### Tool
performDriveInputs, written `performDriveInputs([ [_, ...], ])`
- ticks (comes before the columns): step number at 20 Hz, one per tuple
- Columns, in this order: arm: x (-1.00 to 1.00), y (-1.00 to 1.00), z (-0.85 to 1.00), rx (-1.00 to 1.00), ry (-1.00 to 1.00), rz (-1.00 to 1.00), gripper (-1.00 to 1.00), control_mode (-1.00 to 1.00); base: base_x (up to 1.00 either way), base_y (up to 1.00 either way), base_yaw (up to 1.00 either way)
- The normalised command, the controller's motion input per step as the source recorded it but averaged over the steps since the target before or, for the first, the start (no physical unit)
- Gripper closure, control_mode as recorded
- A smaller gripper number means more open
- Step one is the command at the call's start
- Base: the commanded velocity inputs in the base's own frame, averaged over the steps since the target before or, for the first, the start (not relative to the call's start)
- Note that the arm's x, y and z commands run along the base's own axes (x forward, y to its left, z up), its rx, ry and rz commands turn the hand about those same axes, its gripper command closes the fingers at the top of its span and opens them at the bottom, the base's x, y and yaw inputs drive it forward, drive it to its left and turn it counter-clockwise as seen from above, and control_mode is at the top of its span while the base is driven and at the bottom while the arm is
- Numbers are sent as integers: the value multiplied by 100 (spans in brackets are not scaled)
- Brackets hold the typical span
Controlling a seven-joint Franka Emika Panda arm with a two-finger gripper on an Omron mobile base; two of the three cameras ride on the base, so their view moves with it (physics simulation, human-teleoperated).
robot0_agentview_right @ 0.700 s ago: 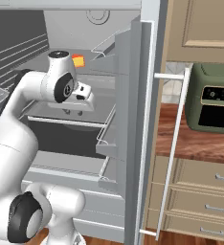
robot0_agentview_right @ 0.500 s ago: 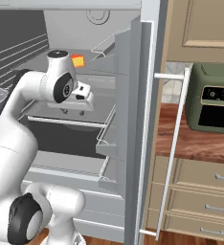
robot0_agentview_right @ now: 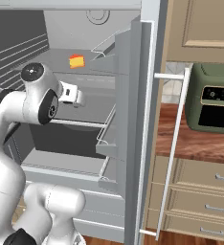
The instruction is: Pick the cheese from the fridge and the cheese grater from the cabinet and place them next to the salad bowl.
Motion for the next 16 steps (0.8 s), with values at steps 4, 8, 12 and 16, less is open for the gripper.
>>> performDriveInputs([
  [4, -3, 29, 41, 0, -36, 0, -100, -100, 0, 0, 0],
  [8, 0, 27, 47, 0, -18, 0, -100, -100, 0, 0, 0],
  [12, 0, 24, 47, 0, -2, -2, -100, -100, 0, 0, 0],
  [16, 2, 25, 45, 0, 0, -1, -100, -100, 0, 0, 0],
])
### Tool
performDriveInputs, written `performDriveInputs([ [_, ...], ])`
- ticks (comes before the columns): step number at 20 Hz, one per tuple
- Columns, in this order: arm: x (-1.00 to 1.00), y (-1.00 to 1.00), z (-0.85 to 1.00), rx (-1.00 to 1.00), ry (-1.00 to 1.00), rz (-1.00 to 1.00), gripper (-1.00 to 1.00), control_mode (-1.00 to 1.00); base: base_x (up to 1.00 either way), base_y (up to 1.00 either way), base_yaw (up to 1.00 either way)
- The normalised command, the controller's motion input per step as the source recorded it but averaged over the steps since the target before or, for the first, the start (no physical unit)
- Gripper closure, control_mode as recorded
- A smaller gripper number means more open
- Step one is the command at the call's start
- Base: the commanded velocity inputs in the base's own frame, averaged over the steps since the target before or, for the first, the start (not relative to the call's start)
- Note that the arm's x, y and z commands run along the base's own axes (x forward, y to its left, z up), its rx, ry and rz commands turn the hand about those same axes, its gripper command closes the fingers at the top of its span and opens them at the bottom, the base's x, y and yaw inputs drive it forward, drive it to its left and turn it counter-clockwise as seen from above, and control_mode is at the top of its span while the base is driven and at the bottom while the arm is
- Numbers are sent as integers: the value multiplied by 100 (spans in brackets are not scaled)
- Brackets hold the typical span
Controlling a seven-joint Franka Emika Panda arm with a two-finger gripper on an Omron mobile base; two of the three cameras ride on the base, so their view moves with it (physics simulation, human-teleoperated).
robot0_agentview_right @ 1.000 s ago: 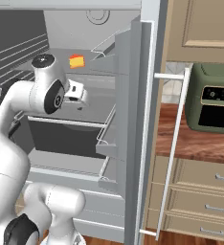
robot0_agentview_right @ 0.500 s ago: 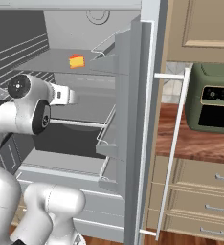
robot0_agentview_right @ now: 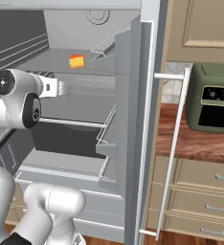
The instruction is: Pick the cheese from the fridge and the cheese grater from the cabinet and place them next to the salad bowl.
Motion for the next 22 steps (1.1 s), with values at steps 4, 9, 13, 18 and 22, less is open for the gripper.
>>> performDriveInputs([
  [4, 16, 20, 29, 0, 0, 0, -100, -100, 0, 0, 0],
  [9, 24, 18, 40, 0, 0, 0, -100, -100, 0, 0, 0],
  [13, 25, 3, 26, -2, 0, 0, -100, -100, 0, 0, 0],
  [18, 32, 0, 21, -1, 0, 0, -100, -100, 0, 0, 0],
  [22, 26, 0, 21, 0, 0, 0, -100, -100, 0, 0, 0],
])
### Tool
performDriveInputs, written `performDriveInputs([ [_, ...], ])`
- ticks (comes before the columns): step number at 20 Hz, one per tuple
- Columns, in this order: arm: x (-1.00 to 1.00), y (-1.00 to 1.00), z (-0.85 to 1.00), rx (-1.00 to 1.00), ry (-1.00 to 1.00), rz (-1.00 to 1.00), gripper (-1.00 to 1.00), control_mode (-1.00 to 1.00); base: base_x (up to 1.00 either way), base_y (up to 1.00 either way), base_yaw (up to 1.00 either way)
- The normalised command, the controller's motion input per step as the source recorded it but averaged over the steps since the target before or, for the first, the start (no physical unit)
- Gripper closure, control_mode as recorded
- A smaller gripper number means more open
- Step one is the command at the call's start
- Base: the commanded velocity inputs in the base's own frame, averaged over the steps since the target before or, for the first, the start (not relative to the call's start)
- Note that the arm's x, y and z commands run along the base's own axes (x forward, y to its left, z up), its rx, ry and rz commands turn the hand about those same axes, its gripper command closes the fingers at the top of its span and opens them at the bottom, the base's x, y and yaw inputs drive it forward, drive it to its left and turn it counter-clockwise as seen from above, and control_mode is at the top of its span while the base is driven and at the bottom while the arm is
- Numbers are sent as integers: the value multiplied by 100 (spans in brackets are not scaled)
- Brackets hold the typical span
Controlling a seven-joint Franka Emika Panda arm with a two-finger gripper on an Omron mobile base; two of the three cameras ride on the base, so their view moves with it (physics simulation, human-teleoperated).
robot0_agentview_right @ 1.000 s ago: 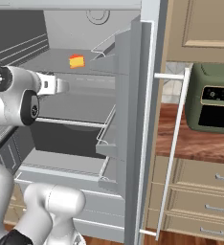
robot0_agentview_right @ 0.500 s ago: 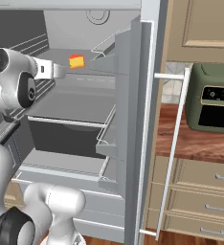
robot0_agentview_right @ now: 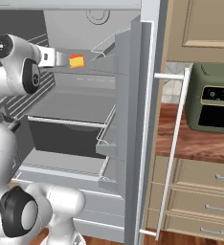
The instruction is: Pick the cheese from the fridge and the cheese grater from the cabinet and place them next to the salad bowl.
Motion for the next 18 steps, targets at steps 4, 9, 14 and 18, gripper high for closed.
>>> performDriveInputs([
  [4, 27, 0, -4, 0, 0, 0, -100, -100, 0, 0, 0],
  [9, 46, 0, -2, 0, 0, 0, -100, -100, 0, 0, 0],
  [14, 46, 0, -7, 0, 0, 0, -100, -100, 0, 0, 0],
  [18, 40, 3, -6, 0, 0, 0, -100, -100, 0, 0, 0],
])
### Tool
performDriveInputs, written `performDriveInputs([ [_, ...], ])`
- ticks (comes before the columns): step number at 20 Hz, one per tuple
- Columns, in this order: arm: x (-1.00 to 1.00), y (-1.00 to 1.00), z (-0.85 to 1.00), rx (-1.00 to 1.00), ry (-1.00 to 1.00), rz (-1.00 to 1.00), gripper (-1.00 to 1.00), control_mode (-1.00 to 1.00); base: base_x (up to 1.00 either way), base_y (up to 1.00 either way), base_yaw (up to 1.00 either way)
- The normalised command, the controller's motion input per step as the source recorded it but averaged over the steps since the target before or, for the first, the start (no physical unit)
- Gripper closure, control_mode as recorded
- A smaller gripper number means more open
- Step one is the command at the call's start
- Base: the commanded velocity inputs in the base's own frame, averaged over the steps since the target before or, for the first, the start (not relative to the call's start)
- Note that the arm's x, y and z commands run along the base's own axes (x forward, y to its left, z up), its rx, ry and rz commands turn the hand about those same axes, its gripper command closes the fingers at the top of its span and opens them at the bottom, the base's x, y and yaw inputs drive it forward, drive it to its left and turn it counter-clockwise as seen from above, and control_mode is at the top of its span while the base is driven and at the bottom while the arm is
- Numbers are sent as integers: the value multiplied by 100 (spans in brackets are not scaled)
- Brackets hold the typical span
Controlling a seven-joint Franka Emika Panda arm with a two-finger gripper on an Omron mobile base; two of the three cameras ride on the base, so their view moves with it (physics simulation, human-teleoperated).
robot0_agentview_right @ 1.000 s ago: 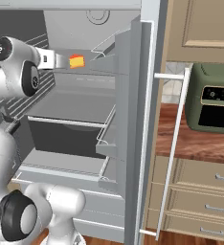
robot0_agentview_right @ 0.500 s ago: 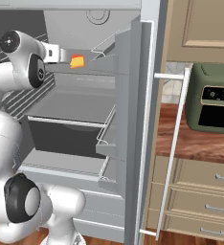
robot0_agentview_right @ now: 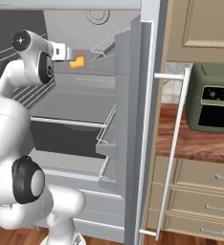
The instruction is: Pick the cheese from the fridge and the cheese grater from the cabinet and place them next to the salad bowl.
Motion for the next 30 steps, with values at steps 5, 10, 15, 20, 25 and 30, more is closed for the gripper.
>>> performDriveInputs([
  [5, 38, 1, 0, 0, 1, 0, -100, -100, 0, 0, 0],
  [10, 31, 1, -1, 0, 0, 0, -100, -100, 0, 0, 0],
  [15, 28, 0, -7, 0, 0, 0, -100, -100, 0, 0, 0],
  [20, 17, 2, -15, 0, 0, 0, -100, -100, 0, 0, 0],
  [25, 30, 1, -8, 0, 0, 0, -100, -100, 0, 0, 0],
  [30, 30, 1, 0, 0, 0, 0, -100, -100, 0, 0, 0],
])
